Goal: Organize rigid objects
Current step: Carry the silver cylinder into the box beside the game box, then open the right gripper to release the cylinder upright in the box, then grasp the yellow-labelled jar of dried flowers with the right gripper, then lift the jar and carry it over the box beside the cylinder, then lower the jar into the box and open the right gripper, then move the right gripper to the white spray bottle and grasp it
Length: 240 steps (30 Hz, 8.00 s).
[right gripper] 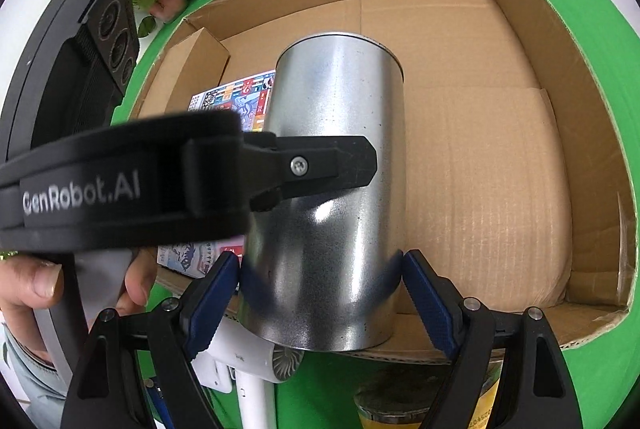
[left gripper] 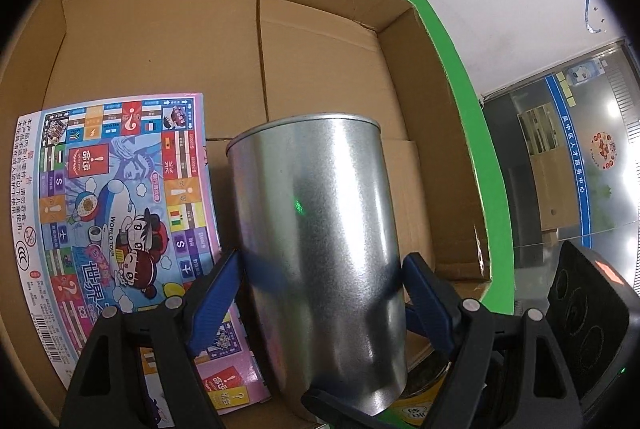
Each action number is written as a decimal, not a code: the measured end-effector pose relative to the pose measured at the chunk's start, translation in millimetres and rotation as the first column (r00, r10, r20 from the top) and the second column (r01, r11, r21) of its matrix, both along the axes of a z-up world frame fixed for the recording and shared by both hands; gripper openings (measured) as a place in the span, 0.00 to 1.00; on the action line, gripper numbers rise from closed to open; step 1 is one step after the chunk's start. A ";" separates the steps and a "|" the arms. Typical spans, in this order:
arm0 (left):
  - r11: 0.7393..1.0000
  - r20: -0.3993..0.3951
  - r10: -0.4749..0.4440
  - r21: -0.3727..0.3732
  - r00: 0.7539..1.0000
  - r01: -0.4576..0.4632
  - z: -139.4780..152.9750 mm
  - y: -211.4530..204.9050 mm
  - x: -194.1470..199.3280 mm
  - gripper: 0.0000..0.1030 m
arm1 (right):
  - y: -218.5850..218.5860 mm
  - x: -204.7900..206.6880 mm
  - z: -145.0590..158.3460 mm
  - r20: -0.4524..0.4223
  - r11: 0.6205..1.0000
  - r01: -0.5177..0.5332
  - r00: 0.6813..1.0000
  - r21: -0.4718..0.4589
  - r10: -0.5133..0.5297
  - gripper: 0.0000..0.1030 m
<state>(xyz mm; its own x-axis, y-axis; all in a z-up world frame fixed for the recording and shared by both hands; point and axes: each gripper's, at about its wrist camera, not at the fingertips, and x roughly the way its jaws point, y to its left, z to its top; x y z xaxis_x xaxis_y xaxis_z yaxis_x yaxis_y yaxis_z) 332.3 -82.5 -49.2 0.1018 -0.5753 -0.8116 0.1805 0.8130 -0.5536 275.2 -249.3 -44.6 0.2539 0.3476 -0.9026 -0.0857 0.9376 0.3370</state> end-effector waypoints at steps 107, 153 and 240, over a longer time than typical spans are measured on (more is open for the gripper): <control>0.995 0.000 -0.047 -0.087 0.999 0.047 -4.3 -25.7 -158.1 0.78 | -59.0 -190.5 -5.7 0.068 0.987 -0.017 0.998 0.160 0.006 0.76; 0.995 0.350 0.032 -0.099 0.936 0.003 125.5 -36.0 -93.1 0.75 | -52.1 -90.4 130.8 0.352 0.989 -0.141 0.928 0.034 0.121 0.83; 0.750 0.741 0.106 0.377 0.663 -0.543 118.7 18.0 -269.0 0.83 | -10.3 -276.9 110.1 0.679 0.966 0.157 0.734 -0.204 0.024 0.99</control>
